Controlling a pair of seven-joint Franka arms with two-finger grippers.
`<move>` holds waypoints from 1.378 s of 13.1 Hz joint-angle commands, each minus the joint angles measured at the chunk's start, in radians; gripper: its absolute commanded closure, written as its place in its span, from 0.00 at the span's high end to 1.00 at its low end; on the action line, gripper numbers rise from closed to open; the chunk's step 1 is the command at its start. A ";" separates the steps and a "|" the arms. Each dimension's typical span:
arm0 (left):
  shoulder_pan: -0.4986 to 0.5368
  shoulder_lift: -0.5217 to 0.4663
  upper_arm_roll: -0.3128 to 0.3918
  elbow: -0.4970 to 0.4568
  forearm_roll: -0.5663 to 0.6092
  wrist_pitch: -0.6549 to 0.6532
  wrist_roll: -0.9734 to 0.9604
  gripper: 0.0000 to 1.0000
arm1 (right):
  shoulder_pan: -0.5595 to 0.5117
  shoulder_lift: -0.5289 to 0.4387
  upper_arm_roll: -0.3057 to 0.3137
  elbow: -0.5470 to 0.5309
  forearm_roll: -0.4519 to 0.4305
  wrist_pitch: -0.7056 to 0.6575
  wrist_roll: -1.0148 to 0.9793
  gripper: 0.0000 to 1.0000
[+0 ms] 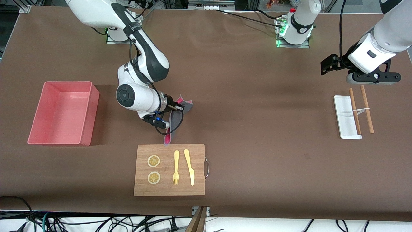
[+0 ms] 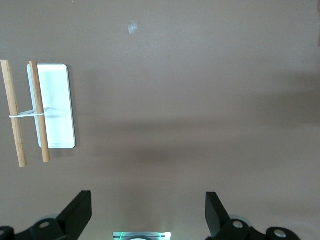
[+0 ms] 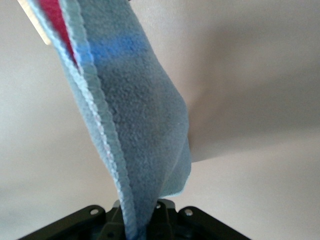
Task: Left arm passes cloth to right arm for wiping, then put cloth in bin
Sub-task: 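Move the cloth over the pink bin and open the right gripper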
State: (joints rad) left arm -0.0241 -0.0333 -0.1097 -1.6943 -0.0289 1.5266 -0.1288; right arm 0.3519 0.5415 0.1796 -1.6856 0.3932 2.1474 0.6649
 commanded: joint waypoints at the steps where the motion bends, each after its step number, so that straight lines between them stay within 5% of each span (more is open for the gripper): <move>1: -0.002 0.026 -0.002 0.035 0.024 -0.003 0.005 1.00 | -0.040 0.034 0.003 0.011 0.015 -0.018 -0.056 0.00; 6: 0.006 0.041 -0.001 0.036 0.027 0.006 0.005 1.00 | -0.186 0.025 -0.011 -0.052 -0.011 -0.065 -0.310 0.00; 11: 0.004 0.041 -0.004 0.036 0.027 0.006 0.005 1.00 | -0.252 -0.040 -0.141 -0.130 -0.144 -0.139 -0.608 0.00; 18: -0.005 0.041 -0.005 0.036 0.061 0.006 0.005 1.00 | -0.292 -0.196 -0.229 -0.169 -0.284 -0.197 -0.768 0.00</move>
State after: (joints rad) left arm -0.0251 -0.0046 -0.1099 -1.6836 0.0051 1.5394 -0.1292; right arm 0.0692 0.4347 -0.0381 -1.8122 0.1559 1.9850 -0.0631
